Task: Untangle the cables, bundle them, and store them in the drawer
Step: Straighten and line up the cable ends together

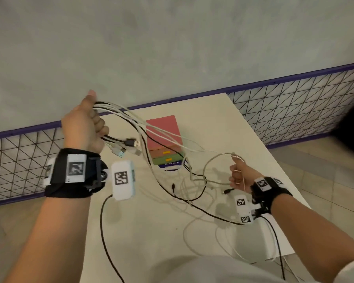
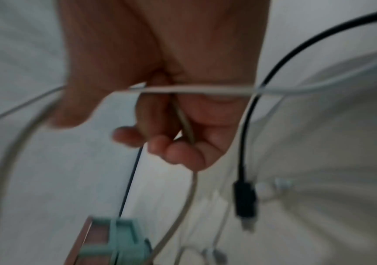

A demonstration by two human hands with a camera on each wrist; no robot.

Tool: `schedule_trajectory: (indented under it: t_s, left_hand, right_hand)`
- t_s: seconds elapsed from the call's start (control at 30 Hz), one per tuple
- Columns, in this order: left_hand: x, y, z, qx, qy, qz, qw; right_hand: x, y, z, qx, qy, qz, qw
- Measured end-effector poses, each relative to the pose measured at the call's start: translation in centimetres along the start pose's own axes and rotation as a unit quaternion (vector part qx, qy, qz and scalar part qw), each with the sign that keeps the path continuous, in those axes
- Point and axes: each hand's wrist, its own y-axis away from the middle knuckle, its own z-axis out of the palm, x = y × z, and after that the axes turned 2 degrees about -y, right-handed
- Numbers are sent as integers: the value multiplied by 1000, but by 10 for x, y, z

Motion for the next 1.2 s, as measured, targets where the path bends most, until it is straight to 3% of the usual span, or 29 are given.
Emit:
schedule_trajectory:
  t_s: [0.07, 0.13, 0.23, 0.3, 0.43, 0.57, 0.63, 0.7, 0.77, 0.83, 0.97, 1.03, 1.1, 1.2]
  left_hand:
    - [12, -11, -13, 23, 46, -5, 999]
    - [20, -21, -25, 35, 63, -13, 997]
    - [10, -25, -30, 55, 57, 0, 997]
    - [-1, -27, -31, 71, 56, 2, 996]
    - [-7, -39, -57, 132, 64, -6, 989]
    - [-11, -45, -75, 157, 32, -31, 987]
    - [-15, -43, -75, 169, 10, -42, 985]
    - [-20, -38, -70, 156, 7, -47, 987]
    - [-23, -32, -62, 117, 2, -50, 992]
    - [-25, -26, -50, 78, -10, -35, 996]
    - [-30, -5, -17, 3, -61, -18, 998]
    - [-39, 17, 6, -66, -128, -1, 990]
    - [-53, 44, 24, -148, -210, 49, 965]
    - [-64, 71, 32, -246, -301, 137, 911]
  right_hand:
    - [2, -1, -21, -49, -20, -12, 999]
    - [3, 1, -40, -52, -88, -18, 995]
    - [1, -2, -52, 4, -233, -21, 972]
    - [-6, -7, -59, 90, -256, -29, 962]
    - [-21, -12, -93, 237, -189, -41, 952]
    - [-28, -17, -121, 254, -59, -49, 964]
    - [-34, -17, -115, 222, 19, -68, 973]
    - [-41, -18, -103, 163, 158, -140, 964]
    - [-53, -13, -85, 157, 337, -158, 915]
    - [-69, 12, -52, 127, 436, -177, 873]
    - [-89, 76, 39, -9, 456, -312, 834]
    - [-92, 113, 90, -114, 399, -382, 826]
    - [-89, 136, 134, -230, 322, -394, 830]
    - [-74, 145, 165, -330, 304, -344, 825]
